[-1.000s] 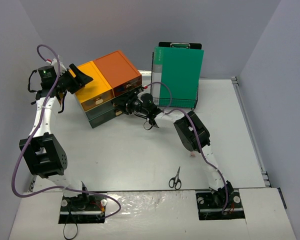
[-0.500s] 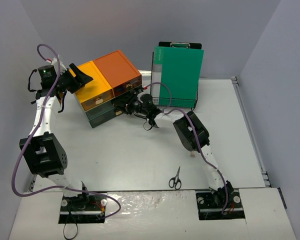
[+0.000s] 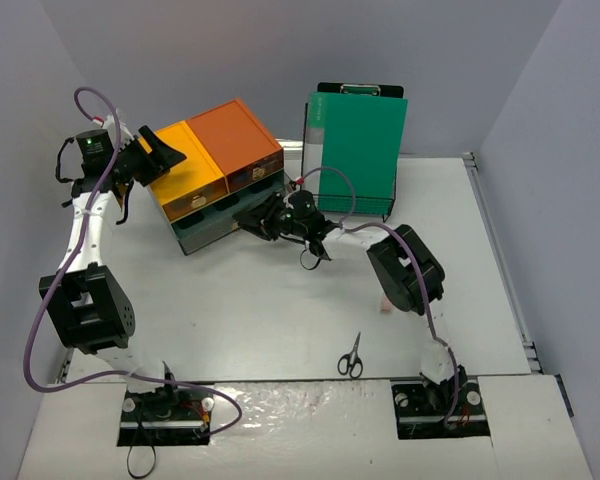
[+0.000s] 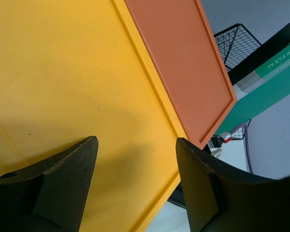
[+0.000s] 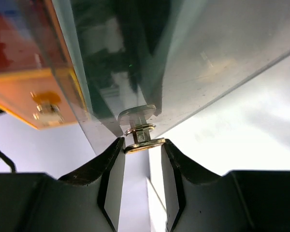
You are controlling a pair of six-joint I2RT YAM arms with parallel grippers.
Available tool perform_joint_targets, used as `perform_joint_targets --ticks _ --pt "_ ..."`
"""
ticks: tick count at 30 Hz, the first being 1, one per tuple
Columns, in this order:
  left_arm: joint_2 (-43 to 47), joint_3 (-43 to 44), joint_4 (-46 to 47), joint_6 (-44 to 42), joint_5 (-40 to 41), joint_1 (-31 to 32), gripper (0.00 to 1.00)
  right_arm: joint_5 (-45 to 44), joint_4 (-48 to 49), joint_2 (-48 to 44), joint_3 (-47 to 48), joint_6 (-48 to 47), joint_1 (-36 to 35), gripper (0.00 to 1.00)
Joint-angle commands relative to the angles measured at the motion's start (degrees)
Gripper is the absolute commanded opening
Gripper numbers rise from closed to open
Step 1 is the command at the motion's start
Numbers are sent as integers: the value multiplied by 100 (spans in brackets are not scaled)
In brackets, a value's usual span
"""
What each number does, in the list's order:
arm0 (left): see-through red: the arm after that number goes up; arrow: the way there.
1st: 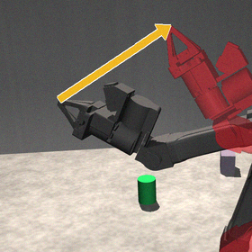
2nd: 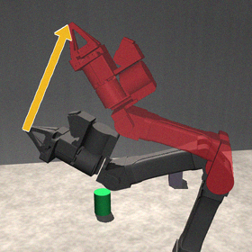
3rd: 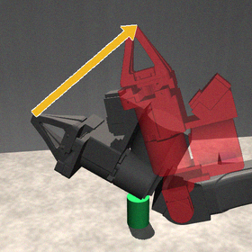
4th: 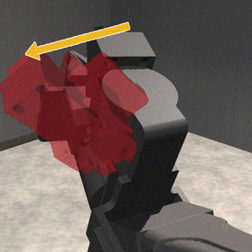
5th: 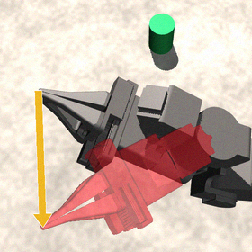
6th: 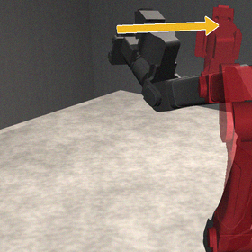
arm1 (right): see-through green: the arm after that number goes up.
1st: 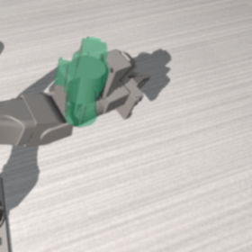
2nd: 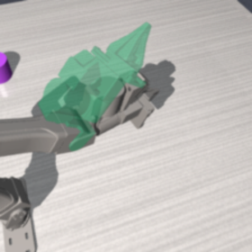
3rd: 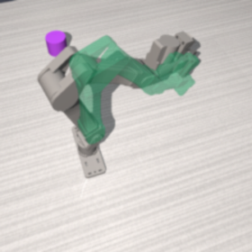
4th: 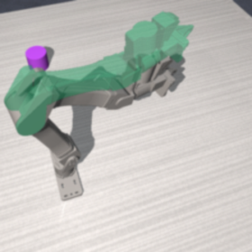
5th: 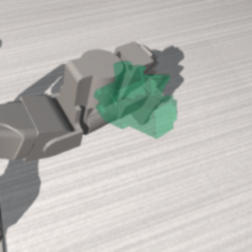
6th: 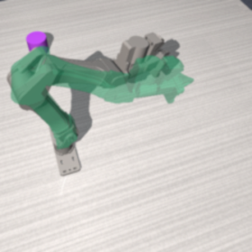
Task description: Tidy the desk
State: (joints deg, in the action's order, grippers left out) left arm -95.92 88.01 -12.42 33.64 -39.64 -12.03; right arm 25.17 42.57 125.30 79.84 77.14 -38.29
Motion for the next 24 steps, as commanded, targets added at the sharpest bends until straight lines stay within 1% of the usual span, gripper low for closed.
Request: perform_joint_targets --ticks 1,6,10,14,19,20,22,23,24 --pt "-138 16 -465 -34 168 -54 63 -182 -792 -1082 -599 -837 35 0" --pt "-127 -3 -425 0 156 -54 63 -445 -1570 -1777 -1162 -1205 -113 0" --pt "-129 -12 -384 37 132 -54 63 -657 -1927 -2108 -1418 -1242 -161 0" --pt "-127 -1 -367 74 125 -60 63 -919 -2447 -2271 -1417 -1324 -218 0" --pt "-108 6 -367 81 114 -57 63 -1116 -2935 -2233 -1212 -1461 -294 1" --pt "-102 6 -368 81 114 -61 63 -1169 -3024 -2254 -1105 -1573 -332 3" --pt "-102 6 -370 81 114 -54 63 -1515 -3511 -2377 -921 -1870 -456 17" --pt "-102 6 -367 85 114 -54 63 -1711 -3821 -2436 -836 -1964 -495 20" --pt "-99 2 -370 94 114 -54 63 -1977 -4258 -2553 -700 -2054 -531 21"
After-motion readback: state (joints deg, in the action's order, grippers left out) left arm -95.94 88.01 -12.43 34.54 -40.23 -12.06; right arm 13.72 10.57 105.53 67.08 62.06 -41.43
